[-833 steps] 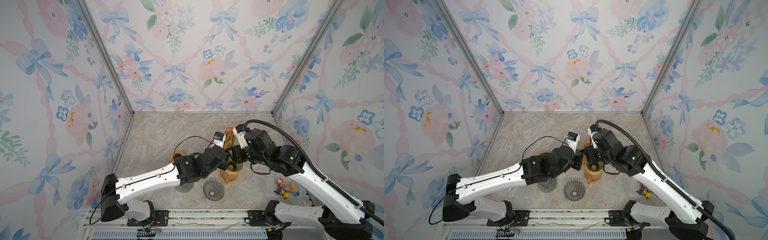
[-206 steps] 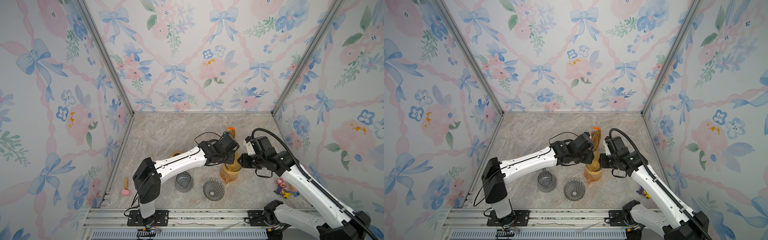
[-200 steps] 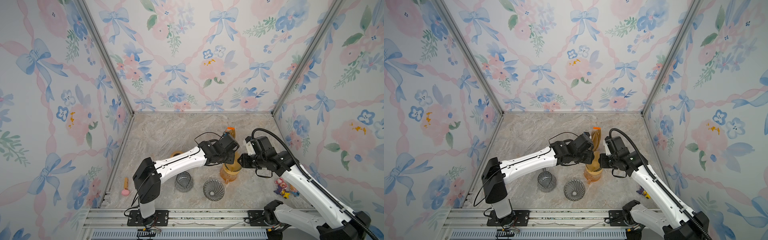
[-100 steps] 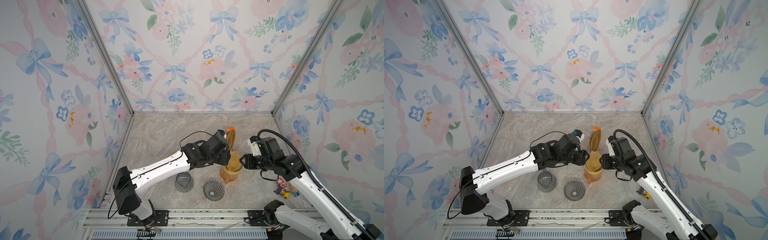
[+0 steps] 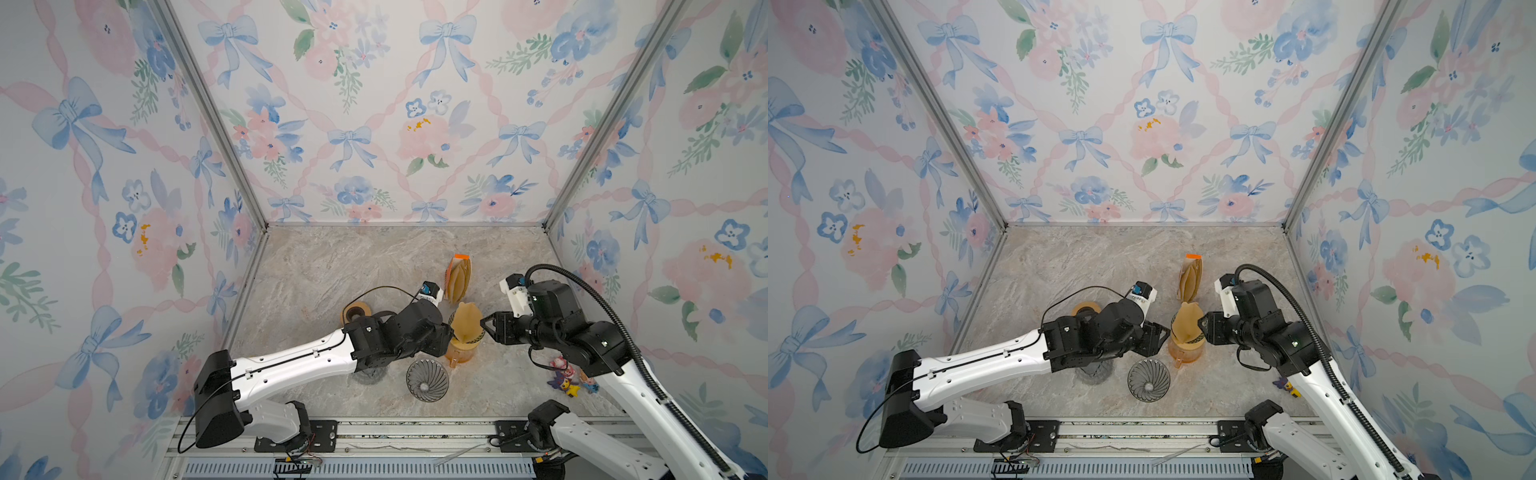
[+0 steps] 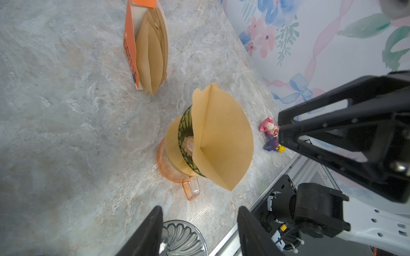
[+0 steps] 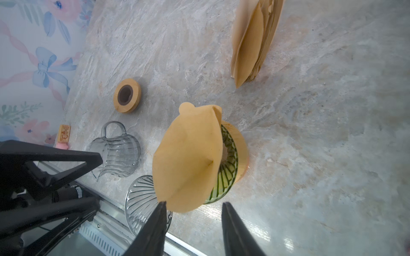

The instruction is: Place the coffee filter in the dripper

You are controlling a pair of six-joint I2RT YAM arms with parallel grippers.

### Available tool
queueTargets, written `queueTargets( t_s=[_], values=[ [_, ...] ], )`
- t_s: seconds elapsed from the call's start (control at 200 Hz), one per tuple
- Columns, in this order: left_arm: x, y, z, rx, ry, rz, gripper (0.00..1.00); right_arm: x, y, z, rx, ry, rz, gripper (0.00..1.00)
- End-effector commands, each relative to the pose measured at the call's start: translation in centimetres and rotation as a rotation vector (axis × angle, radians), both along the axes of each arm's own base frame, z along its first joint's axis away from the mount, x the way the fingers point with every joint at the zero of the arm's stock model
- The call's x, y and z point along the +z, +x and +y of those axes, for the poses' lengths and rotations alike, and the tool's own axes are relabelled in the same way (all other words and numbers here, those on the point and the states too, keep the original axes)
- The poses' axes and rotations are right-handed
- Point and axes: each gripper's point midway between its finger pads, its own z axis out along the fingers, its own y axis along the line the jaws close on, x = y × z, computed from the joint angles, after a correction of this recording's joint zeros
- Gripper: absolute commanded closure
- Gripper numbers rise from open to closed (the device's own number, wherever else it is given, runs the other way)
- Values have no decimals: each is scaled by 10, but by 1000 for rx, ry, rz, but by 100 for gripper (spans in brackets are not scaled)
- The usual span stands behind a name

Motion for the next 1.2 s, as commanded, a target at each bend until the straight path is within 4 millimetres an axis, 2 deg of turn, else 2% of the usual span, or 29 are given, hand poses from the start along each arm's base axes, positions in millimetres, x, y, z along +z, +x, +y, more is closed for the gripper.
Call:
queueTargets(
  t_s=[0.0, 0.105, 0.265, 0.37, 0.54, 0.665, 0.815, 0.955, 1.025, 1.195],
  values=[
    [16, 3, 0, 36, -107, -65, 43, 10, -5, 19, 115, 13, -6, 63],
    [23, 1, 3, 29, -186, -108, 43, 9, 1, 25, 135, -50, -16, 68],
    [35, -6, 10, -13, -284, -175, 42, -3, 15, 28, 126, -156, 26, 73],
    [39, -8, 14, -34, -282, -205, 42, -10, 23, 30, 115, -194, 60, 78],
    [61, -19, 17, -123, -303, -268, 39, -24, 27, 30, 100, -269, 90, 80],
    [70, -27, 25, -170, -290, -305, 37, -33, 28, 29, 69, -283, 105, 81],
    [63, -32, 29, -212, -246, -293, 35, -34, 30, 26, -2, -281, 118, 80],
    [52, -37, 27, -243, -233, -266, 35, -35, 28, 27, -15, -289, 115, 79],
    [53, -39, 26, -254, -241, -259, 35, -38, 27, 27, -15, -298, 120, 79],
    [49, -34, 24, -227, -237, -252, 33, -47, 26, 28, -6, -315, 136, 79]
  ],
)
